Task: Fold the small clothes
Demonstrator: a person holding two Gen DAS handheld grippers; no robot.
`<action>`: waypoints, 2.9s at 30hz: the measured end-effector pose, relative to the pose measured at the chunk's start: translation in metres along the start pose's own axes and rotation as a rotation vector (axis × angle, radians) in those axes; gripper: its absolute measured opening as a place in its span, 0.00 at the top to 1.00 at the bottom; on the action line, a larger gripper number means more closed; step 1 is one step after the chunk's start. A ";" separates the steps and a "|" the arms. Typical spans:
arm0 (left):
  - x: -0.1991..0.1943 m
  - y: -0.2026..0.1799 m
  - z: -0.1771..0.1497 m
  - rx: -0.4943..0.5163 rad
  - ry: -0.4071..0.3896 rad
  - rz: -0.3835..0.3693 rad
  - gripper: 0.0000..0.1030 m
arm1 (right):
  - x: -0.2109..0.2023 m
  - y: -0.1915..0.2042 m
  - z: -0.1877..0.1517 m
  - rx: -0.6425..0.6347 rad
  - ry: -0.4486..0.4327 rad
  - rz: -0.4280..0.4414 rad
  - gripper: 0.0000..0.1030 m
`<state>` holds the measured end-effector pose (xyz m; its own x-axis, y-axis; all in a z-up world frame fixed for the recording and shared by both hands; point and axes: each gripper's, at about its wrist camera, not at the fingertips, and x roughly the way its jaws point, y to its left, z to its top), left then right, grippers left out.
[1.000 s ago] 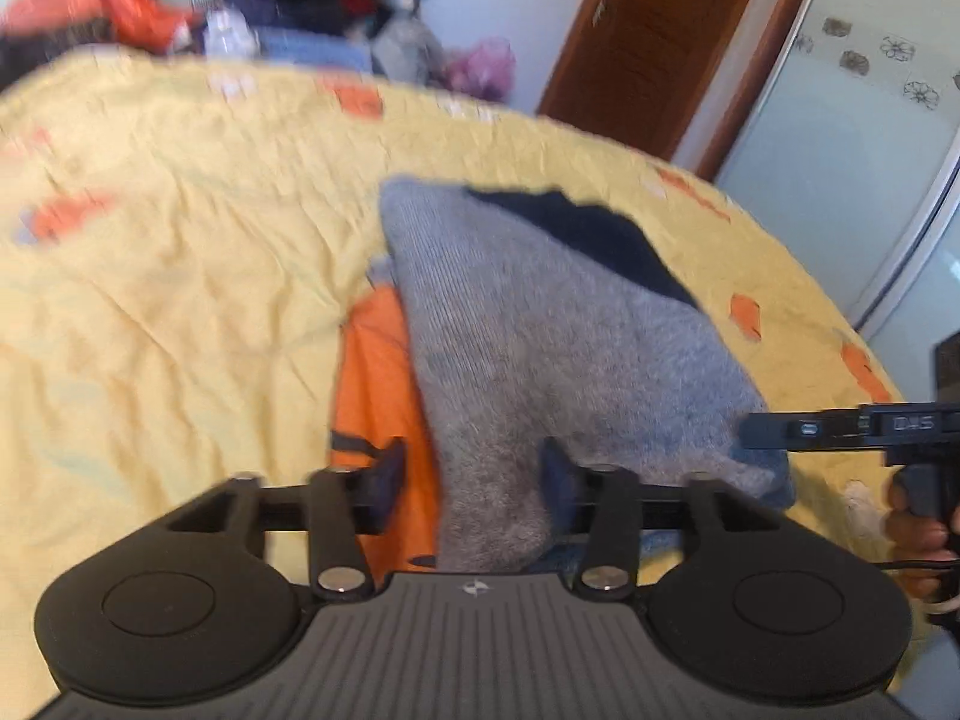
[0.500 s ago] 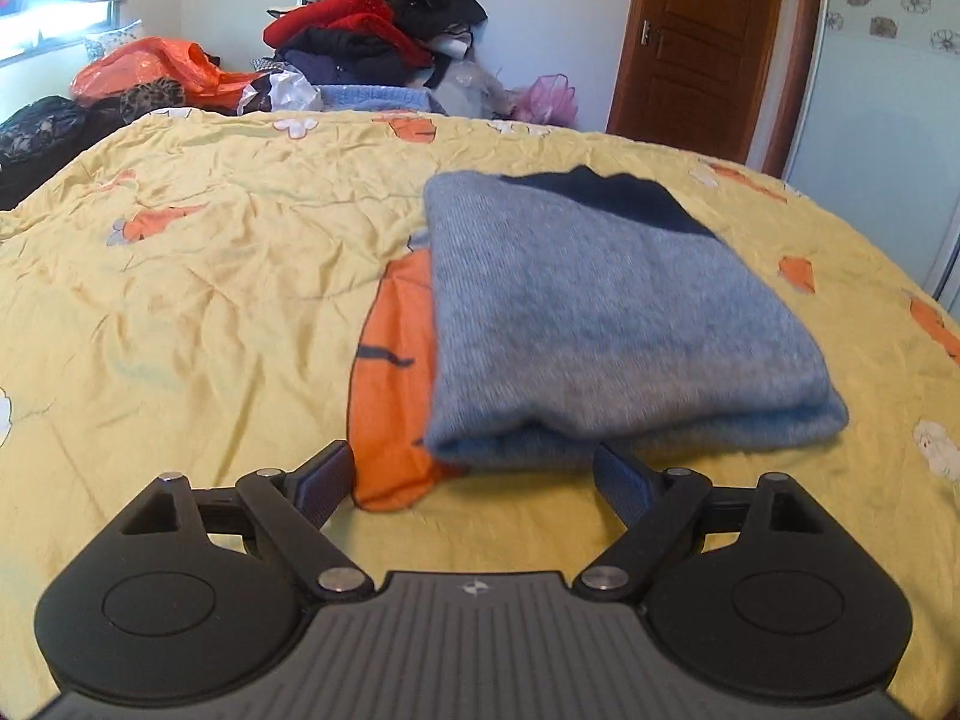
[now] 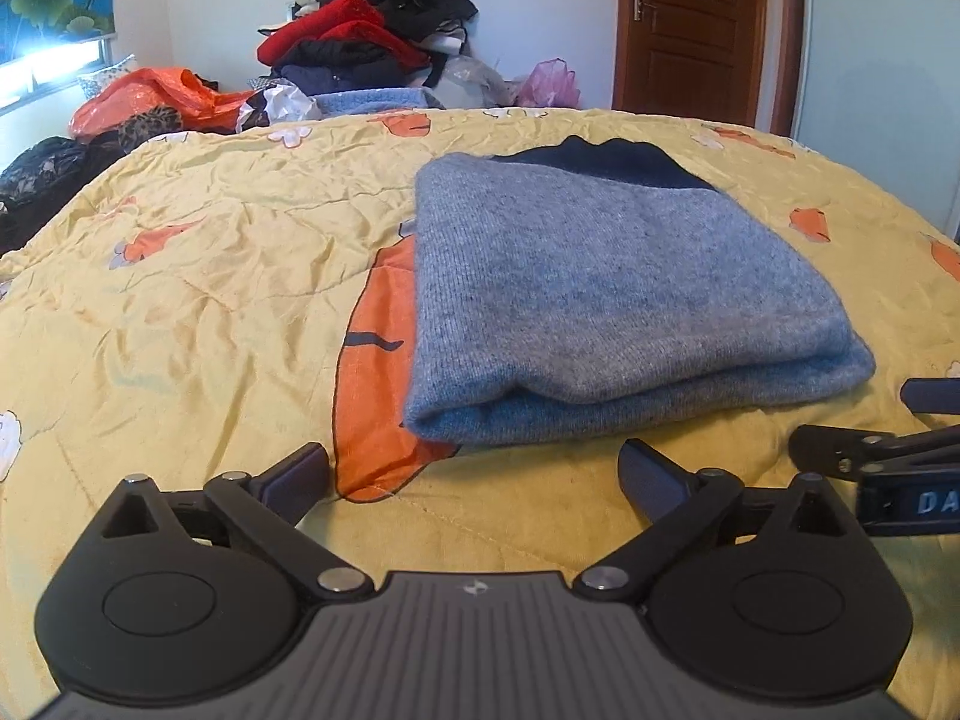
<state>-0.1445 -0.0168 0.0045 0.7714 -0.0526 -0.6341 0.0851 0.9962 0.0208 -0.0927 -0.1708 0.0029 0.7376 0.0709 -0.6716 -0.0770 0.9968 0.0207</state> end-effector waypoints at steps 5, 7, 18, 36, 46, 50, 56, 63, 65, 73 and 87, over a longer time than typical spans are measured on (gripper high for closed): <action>0.001 -0.002 0.001 -0.004 -0.001 0.007 0.00 | 0.009 0.004 0.004 0.018 -0.021 -0.029 0.00; -0.001 -0.003 -0.001 -0.004 -0.014 0.010 0.00 | 0.010 0.003 0.005 0.026 -0.019 -0.028 0.00; -0.002 -0.003 -0.006 -0.001 -0.035 0.003 0.00 | 0.009 0.007 0.002 0.030 -0.032 -0.054 0.00; -0.003 -0.003 -0.007 -0.002 -0.035 0.004 0.00 | 0.009 0.007 0.002 0.030 -0.032 -0.054 0.00; -0.003 -0.003 -0.007 -0.002 -0.035 0.004 0.00 | 0.009 0.007 0.002 0.030 -0.033 -0.054 0.00; -0.003 -0.003 -0.007 -0.003 -0.035 0.004 0.00 | 0.009 0.007 0.002 0.030 -0.033 -0.054 0.00; -0.003 -0.003 -0.007 -0.003 -0.035 0.004 0.00 | 0.009 0.008 0.002 0.030 -0.033 -0.053 0.00; -0.003 -0.003 -0.007 -0.003 -0.035 0.004 0.00 | 0.009 0.008 0.002 0.031 -0.033 -0.054 0.00; -0.003 -0.003 -0.007 -0.003 -0.035 0.004 0.00 | 0.009 0.008 0.002 0.031 -0.033 -0.054 0.00; -0.003 -0.003 -0.007 -0.003 -0.035 0.004 0.00 | 0.009 0.008 0.001 0.031 -0.034 -0.054 0.00; -0.003 -0.002 -0.007 -0.003 -0.036 0.004 0.00 | 0.009 0.008 0.001 0.031 -0.034 -0.054 0.00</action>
<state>-0.1515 -0.0185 0.0009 0.7938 -0.0511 -0.6060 0.0799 0.9966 0.0207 -0.0857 -0.1625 -0.0020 0.7624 0.0180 -0.6468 -0.0163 0.9998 0.0086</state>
